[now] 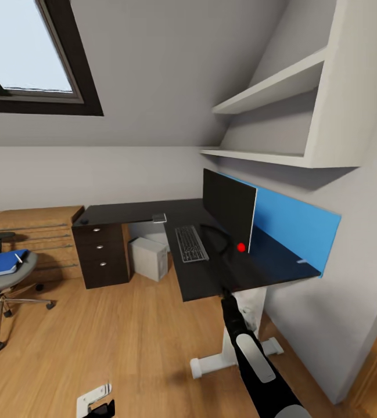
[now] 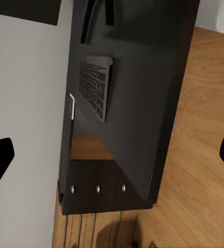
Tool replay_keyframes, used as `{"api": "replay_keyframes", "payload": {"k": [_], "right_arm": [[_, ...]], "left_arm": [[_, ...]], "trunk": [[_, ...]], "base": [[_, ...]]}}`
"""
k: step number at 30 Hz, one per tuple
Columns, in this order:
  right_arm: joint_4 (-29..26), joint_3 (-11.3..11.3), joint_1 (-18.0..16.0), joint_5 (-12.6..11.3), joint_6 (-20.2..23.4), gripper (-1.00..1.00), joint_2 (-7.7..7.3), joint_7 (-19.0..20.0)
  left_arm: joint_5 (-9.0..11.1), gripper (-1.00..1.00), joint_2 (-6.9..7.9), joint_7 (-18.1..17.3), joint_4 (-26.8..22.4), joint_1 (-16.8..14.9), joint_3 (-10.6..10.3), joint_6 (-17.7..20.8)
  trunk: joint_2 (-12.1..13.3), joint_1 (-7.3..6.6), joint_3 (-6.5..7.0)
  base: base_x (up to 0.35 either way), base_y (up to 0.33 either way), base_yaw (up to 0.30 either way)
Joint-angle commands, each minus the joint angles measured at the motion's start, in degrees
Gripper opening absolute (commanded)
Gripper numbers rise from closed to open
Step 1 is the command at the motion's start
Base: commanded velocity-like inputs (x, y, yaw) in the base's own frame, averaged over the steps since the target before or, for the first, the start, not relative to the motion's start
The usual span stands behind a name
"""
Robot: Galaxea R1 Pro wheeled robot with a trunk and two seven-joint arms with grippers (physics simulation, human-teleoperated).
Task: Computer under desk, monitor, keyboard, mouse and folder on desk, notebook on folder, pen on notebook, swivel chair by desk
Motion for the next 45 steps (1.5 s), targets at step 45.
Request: {"api": "replay_keyframes", "payload": {"k": [45], "right_arm": [[26.37,-0.35,9.47,39.05,-4.99,1.00,-3.53,8.10]], "left_arm": [[0.72,1.00,-0.73,0.52,1.55,-0.07,-0.51,0.66]], "trunk": [[7.98,-4.43,3.52]], "base": [[-0.138,-0.052,0.000]]}}
